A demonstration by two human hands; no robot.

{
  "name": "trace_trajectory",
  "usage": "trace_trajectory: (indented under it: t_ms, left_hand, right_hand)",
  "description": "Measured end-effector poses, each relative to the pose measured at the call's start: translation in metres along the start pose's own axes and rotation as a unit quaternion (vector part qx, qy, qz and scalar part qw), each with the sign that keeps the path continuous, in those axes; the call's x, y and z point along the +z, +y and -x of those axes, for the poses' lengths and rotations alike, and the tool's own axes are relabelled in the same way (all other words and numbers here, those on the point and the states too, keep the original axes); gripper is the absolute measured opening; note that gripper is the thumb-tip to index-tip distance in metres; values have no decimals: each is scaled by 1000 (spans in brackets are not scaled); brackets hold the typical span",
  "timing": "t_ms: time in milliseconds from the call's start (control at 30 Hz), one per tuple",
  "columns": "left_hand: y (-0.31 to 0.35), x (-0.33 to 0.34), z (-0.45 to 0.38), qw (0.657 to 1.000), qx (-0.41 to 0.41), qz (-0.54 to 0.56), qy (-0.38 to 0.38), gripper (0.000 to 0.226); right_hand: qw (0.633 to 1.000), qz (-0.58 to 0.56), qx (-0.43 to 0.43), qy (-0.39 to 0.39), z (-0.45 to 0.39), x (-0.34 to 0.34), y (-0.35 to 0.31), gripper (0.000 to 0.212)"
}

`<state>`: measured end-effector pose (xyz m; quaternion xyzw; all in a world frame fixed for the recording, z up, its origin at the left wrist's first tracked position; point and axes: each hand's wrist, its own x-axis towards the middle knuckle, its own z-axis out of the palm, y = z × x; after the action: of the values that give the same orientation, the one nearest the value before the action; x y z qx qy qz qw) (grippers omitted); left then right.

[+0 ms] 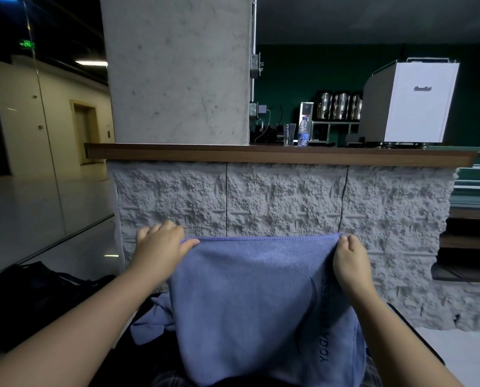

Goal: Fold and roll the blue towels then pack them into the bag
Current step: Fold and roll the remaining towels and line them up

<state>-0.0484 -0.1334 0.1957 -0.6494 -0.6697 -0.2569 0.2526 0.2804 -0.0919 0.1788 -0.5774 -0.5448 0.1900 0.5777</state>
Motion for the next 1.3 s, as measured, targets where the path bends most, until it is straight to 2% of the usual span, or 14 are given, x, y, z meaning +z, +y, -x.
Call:
trace_trajectory:
  t_ms: [67,133,167,300,367,533,733,900,967,1033,1167,1200,1300]
  left_hand:
    - [-6,0,3,985,-62,160,-23,45]
    - [-6,-4,5,943,-111,312,-27,49]
    - [-5,-5,6,929,-124,349,-28,50]
    - [-1,-11,3,896,-171,405,-65,48]
    - [-3,-10,3,868,-189,452,-79,46]
    - [-1,-17,5,774,-237,581,-83,28]
    - [13,-29,15,621,-270,727,-111,11]
    - [28,-35,23,562,-288,770,-92,14]
    - [36,-36,27,563,-271,775,-94,13]
    - [44,-38,32,580,-236,772,-106,16]
    - [62,-49,39,616,-155,764,-113,26]
    - [67,-54,40,635,-133,754,-105,24]
    - [80,-64,43,730,-70,677,-60,23]
  right_hand:
    - [1000,7,-8,-7,-1,-3,3,32]
    - [1000,17,-12,-13,-2,-5,5,32]
    - [1000,24,-12,-14,-3,-5,7,34]
    - [995,94,-17,14,-11,-4,21,35]
    - [992,118,-16,33,-13,-4,27,32]
    - [998,57,-3,25,-6,-4,24,34]
    - [996,47,58,47,-4,1,20,32]
    - [992,53,97,69,2,0,20,37]
    - [988,73,122,66,5,-1,21,44]
    - [986,85,129,59,6,-2,19,46]
    - [993,69,88,41,9,-3,8,41]
    - [995,58,75,31,10,-3,4,39]
    - [999,20,27,-21,15,-3,-17,33]
